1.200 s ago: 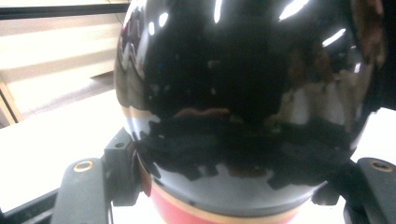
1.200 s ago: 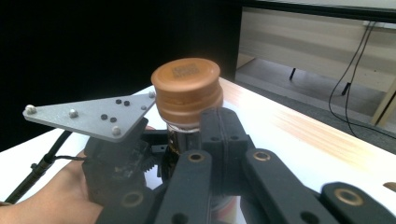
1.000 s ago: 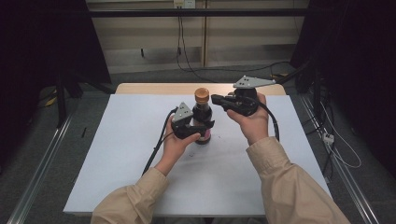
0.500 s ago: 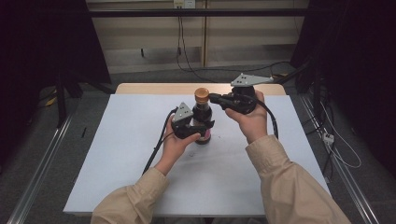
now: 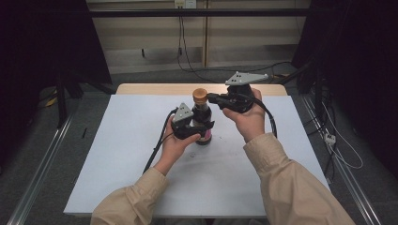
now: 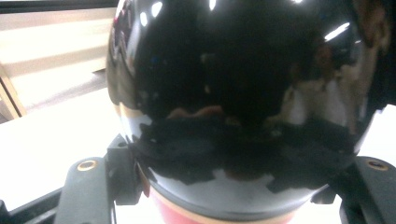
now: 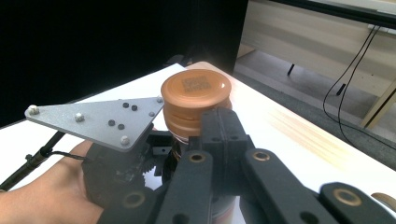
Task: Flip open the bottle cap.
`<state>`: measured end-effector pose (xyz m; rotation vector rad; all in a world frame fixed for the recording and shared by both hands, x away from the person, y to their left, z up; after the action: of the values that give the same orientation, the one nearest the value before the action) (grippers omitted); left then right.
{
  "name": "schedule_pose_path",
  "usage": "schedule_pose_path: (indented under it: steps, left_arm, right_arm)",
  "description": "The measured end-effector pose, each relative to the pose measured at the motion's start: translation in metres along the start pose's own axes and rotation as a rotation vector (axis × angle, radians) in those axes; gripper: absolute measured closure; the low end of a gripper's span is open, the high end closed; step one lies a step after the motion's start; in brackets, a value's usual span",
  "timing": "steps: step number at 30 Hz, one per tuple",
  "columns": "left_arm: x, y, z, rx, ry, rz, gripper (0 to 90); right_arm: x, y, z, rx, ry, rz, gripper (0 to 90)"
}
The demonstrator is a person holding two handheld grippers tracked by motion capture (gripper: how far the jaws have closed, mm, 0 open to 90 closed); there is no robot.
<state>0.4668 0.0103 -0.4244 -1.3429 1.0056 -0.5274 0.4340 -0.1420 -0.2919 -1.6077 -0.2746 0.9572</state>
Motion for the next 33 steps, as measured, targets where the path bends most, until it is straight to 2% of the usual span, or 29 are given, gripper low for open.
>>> schedule_pose_path:
  steps: [6,8,10,11,12,13,15,17,18,24,33]
  left_arm:
    - [-0.001,0.0,0.0,-0.011,-0.001,0.003,31.7]
    - [-0.002,0.001,0.001,0.009,-0.006,0.016,31.7]
    - [0.0,0.0,-0.004,0.023,0.0,0.015,31.7]
    - [0.001,0.0,-0.006,0.034,-0.009,0.009,31.6]
    - [0.003,0.0,-0.007,0.032,-0.009,0.003,31.5]
    - [0.005,-0.001,-0.008,0.022,-0.017,0.009,31.3]
    - [0.005,0.0,-0.004,-0.014,-0.017,0.007,31.0]
    - [0.003,0.0,-0.004,-0.007,-0.006,0.005,30.9]
    - [0.003,0.0,-0.005,0.011,-0.011,0.014,30.8]
    - [0.004,0.0,-0.005,-0.005,-0.017,0.001,30.5]
    - [0.004,0.0,-0.004,-0.004,-0.014,0.002,30.2]
  right_arm:
    - [0.003,-0.002,0.0,0.01,-0.001,0.004,90.0]
    - [0.004,-0.002,0.0,0.012,0.004,0.003,90.0]
    - [-0.002,-0.01,-0.001,0.062,-0.023,-0.096,90.0]
    - [-0.007,-0.019,-0.002,0.06,-0.015,-0.12,90.0]
    - [-0.01,-0.027,-0.001,0.019,0.017,-0.1,90.0]
    - [-0.011,-0.034,0.001,0.011,0.005,-0.099,90.0]
    - [-0.009,-0.04,0.009,-0.029,0.008,-0.06,90.0]
    - [-0.008,-0.037,0.01,-0.059,0.023,-0.049,90.0]
    - [-0.009,-0.035,0.008,-0.05,0.022,-0.06,90.0]
    - [-0.009,-0.015,0.001,-0.001,-0.001,-0.082,90.0]
    - [-0.018,-0.006,-0.006,0.014,0.014,-0.083,90.0]
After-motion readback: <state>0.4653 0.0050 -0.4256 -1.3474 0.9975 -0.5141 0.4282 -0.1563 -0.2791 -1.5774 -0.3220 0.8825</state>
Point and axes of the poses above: each handheld gripper's, and its own axes: x roughly forward along the jaws, y roughly out of its underside, z roughly to its left, the point moved 3 cm from there along x, roughly forward along the jaws, and after that the axes turned 1 degree about z, right-handed, at the moved point
